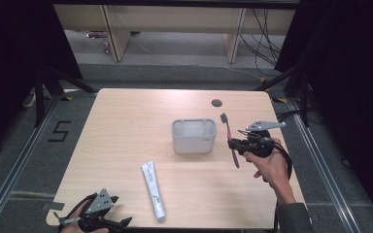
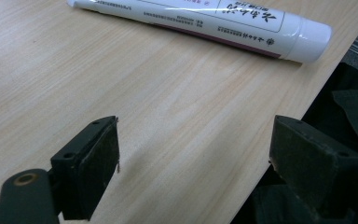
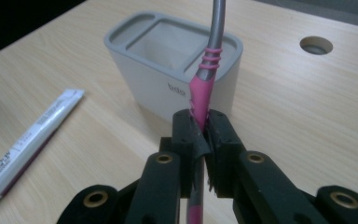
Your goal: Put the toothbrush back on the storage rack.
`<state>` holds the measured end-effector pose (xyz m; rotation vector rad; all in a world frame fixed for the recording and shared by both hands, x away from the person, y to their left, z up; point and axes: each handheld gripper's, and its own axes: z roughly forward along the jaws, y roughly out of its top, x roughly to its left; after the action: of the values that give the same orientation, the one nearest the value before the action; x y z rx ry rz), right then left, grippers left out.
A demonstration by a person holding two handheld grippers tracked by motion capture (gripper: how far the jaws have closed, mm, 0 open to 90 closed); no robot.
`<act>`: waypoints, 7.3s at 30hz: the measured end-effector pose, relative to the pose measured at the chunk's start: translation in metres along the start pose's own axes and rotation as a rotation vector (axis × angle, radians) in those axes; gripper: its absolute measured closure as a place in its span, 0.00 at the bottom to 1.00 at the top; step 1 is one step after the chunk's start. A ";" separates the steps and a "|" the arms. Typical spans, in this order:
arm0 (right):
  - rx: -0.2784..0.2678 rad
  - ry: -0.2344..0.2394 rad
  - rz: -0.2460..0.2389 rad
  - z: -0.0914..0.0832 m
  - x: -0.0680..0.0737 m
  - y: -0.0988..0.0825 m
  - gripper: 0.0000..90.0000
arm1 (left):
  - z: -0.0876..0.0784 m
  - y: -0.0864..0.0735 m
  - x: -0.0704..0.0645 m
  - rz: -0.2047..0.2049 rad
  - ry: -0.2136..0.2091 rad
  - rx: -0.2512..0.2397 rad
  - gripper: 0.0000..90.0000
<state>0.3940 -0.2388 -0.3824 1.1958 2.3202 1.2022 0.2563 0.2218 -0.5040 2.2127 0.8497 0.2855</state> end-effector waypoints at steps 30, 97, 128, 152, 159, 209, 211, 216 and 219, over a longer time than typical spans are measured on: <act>-0.293 -0.008 -0.008 0.016 0.006 0.052 0.92 | 0.000 0.000 0.000 -0.002 -0.011 0.000 0.17; -0.210 -0.082 0.032 0.102 -0.009 0.050 0.92 | -0.001 -0.001 0.000 0.009 -0.008 0.009 0.17; -0.150 -0.113 0.020 0.105 -0.010 0.034 0.77 | -0.001 -0.001 0.000 0.009 -0.008 0.010 0.17; -0.118 -0.028 -0.042 0.059 0.051 0.010 0.49 | -0.001 -0.001 -0.001 0.001 -0.013 -0.001 0.17; -0.084 -0.004 -0.097 0.055 0.069 -0.001 0.46 | -0.004 -0.001 -0.001 0.002 -0.006 -0.016 0.17; 0.017 -0.047 0.021 0.029 0.064 -0.113 0.35 | -0.002 -0.001 0.000 -0.011 -0.001 -0.003 0.17; 0.020 -0.056 -0.008 0.028 0.063 -0.116 0.35 | -0.002 -0.001 0.000 -0.016 -0.007 -0.004 0.17; 0.019 -0.049 0.011 0.025 0.065 -0.122 0.35 | -0.001 0.000 0.000 -0.009 -0.002 -0.001 0.17; 0.019 -0.050 0.016 0.022 0.065 -0.126 0.34 | 0.000 0.000 -0.002 -0.018 -0.007 -0.008 0.17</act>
<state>0.2963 -0.2165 -0.4850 1.2385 2.2947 1.1444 0.2551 0.2209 -0.5035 2.1963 0.8631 0.2716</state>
